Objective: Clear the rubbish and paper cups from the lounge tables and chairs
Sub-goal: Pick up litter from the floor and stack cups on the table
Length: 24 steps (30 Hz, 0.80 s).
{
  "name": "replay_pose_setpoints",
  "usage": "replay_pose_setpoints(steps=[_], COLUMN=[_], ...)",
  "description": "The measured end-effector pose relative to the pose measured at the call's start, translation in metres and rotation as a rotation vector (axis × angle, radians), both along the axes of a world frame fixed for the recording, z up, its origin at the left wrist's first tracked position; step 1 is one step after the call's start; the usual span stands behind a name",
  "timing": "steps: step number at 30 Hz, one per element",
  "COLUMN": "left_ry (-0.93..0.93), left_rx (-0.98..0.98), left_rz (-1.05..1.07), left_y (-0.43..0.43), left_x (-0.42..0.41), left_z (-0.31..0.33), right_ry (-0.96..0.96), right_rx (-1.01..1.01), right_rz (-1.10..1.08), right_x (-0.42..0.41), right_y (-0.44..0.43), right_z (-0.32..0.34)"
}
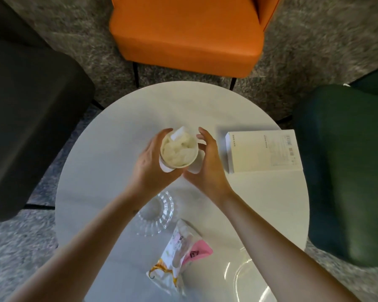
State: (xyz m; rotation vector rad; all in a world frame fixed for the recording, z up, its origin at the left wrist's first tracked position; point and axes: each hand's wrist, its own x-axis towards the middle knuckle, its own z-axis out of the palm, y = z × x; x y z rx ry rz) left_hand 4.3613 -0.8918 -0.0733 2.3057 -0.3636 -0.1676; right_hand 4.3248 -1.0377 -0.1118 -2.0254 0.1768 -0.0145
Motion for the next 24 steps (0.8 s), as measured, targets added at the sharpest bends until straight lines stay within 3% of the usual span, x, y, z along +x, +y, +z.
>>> replay_pose_setpoints(steps=[7, 11, 13, 18, 24], left_ry=[0.175, 0.167, 0.169, 0.122, 0.065], left_rx=[-0.035, -0.014, -0.041, -0.129, -0.152], left_rz=[0.03, 0.141, 0.186, 0.295, 0.426], left_y=[-0.001, -0.005, -0.003, 0.007, 0.006], left_x=[-0.006, -0.014, -0.022, -0.044, -0.071], left_z=[-0.005, -0.003, -0.001, 0.002, 0.007], right_ry=[0.007, 0.013, 0.04, 0.061, -0.001], right_rx=[-0.029, -0.072, -0.094, -0.335, -0.484], right_rz=[-0.003, -0.029, 0.078, 0.575, 0.639], right_x=[-0.028, -0.06, -0.076, -0.107, -0.126], right_y=[-0.001, 0.002, 0.002, 0.0, 0.004], right_z=[0.0, 0.004, 0.007, 0.005, -0.001])
